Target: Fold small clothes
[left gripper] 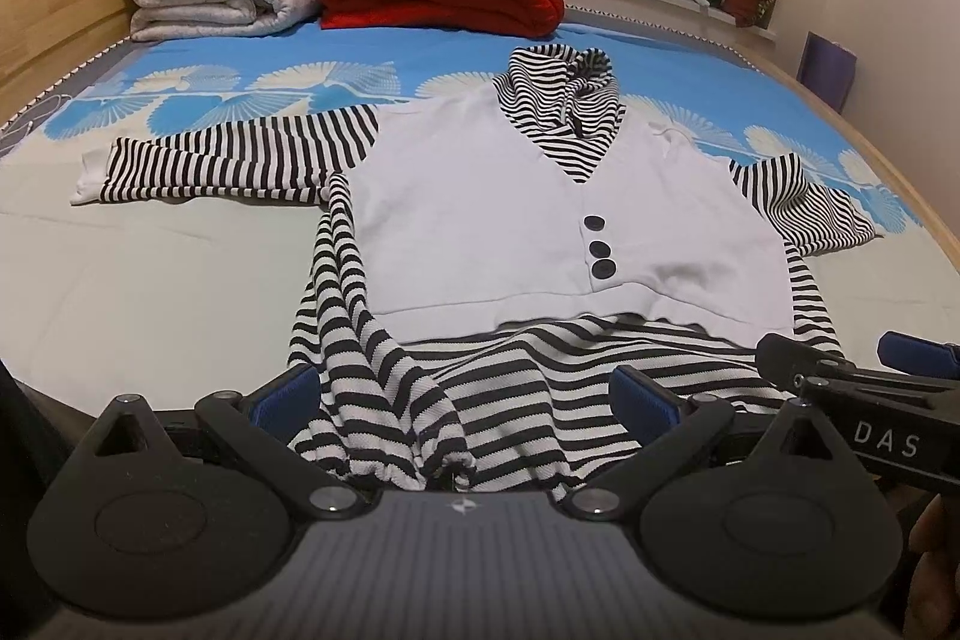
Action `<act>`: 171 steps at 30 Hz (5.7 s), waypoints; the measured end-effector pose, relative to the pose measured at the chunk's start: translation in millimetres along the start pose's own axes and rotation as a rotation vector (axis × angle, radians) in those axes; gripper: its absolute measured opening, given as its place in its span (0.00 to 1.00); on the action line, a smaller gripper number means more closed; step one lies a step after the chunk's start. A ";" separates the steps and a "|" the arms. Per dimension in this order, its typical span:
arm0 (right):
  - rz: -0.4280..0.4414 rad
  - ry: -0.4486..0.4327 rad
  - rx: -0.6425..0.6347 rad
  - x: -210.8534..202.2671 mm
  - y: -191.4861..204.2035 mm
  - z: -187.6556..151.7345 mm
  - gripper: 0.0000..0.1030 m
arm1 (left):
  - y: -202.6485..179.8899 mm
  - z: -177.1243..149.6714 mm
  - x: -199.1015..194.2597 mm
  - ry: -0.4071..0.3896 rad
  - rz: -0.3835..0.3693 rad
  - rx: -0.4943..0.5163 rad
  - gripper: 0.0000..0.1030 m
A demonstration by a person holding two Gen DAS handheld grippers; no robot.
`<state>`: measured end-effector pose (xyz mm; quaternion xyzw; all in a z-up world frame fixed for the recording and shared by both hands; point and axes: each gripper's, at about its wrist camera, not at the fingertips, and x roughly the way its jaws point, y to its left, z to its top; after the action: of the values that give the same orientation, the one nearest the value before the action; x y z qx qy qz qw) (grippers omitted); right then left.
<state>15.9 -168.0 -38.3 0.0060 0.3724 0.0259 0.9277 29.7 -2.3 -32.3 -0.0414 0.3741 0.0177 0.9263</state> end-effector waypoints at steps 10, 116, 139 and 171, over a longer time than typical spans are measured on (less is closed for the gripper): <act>-0.002 0.003 0.001 0.7 0.1 0.4 0.94 | -1.0 0.3 1.4 0.002 0.002 0.000 0.99; 0.096 0.279 0.730 298.4 -148.7 142.5 0.59 | 105.0 258.7 233.8 0.143 -0.041 -0.275 0.41; -0.064 0.129 0.672 293.7 -190.5 158.2 0.20 | 70.7 207.9 298.0 0.452 -0.093 0.028 0.41; -0.266 0.011 0.976 303.5 -480.0 109.8 0.41 | 7.4 232.6 273.5 0.320 -0.131 0.148 0.48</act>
<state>331.6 -630.5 -183.1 0.3913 0.3435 -0.2695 0.8101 386.9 26.4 -56.0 0.0004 0.5134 -0.0769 0.8547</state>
